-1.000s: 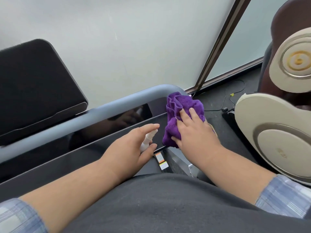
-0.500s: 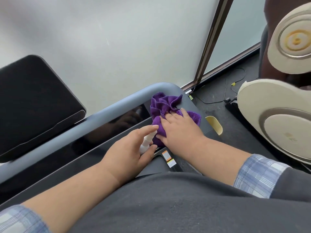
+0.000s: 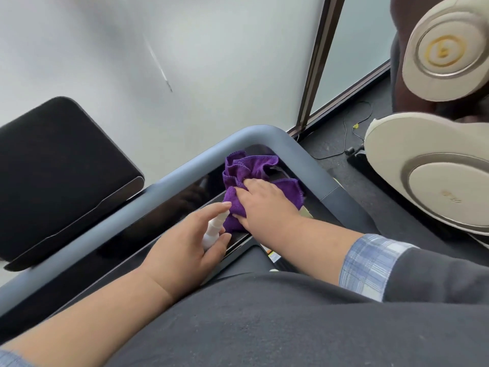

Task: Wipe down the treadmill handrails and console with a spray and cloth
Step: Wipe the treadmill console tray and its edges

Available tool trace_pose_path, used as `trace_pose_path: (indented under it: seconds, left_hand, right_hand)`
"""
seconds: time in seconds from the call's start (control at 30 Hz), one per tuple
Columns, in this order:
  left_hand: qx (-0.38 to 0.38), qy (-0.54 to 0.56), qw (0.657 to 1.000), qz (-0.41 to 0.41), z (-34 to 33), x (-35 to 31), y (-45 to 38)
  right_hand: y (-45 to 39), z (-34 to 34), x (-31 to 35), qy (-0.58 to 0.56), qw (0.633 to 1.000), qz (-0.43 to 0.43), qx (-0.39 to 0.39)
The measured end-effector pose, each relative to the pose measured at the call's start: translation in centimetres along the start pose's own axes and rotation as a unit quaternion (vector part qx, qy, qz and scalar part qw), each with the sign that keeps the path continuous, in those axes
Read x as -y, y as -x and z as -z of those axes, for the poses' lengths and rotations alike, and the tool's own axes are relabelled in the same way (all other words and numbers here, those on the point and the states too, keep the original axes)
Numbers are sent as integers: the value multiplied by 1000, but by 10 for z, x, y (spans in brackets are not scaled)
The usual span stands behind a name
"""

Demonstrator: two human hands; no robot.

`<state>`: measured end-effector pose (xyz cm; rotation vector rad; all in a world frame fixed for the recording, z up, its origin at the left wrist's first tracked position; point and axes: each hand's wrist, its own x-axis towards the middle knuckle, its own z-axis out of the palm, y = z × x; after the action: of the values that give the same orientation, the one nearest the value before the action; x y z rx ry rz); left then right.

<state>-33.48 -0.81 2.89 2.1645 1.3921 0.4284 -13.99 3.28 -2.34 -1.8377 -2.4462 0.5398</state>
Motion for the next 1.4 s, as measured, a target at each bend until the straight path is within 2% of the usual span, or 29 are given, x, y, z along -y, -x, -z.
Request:
trace_pose_path:
  seconds: [0.27, 0.43, 0.53, 0.6, 0.67, 0.77, 0.83, 1.0, 1.17, 1.27, 1.4]
  left_hand:
    - [52, 6, 996, -65, -7, -13, -12]
    - [25, 51, 994, -98, -17, -35, -25]
    - [55, 56, 991, -105, -27, -44, -28]
    - [74, 65, 989, -114, -34, -49, -31]
    - [89, 61, 986, -124, -39, -54, -35]
    - [99, 46, 986, -127, -44, -55, -39]
    - [100, 41, 986, -126, -42, -49, -38]
    - [115, 24, 988, -102, -33, -26, -22]
    - [116, 2, 989, -95, -21, -8, -13]
    - [110, 16, 991, -77, -20, -4, -16]
    - [98, 27, 992, -71, -25, -5, -23]
  right_hand:
    - [42, 12, 5, -52, 994, -92, -34]
    - [93, 38, -6, -91, 970, -147, -170]
    - [126, 47, -19, -100, 937, -191, -276]
    - [145, 47, -33, -92, 919, -230, -306]
    - [157, 43, -50, -86, 917, -277, -275]
    - [161, 27, -71, -81, 930, -332, -136]
    - [152, 16, -78, -55, 936, -335, -94]
    - [81, 18, -71, 58, 950, -283, -117]
    - [14, 31, -63, 83, 958, -251, -107]
    - [21, 33, -69, 59, 963, -241, -104]
    - [63, 32, -83, -27, 951, -292, -93]
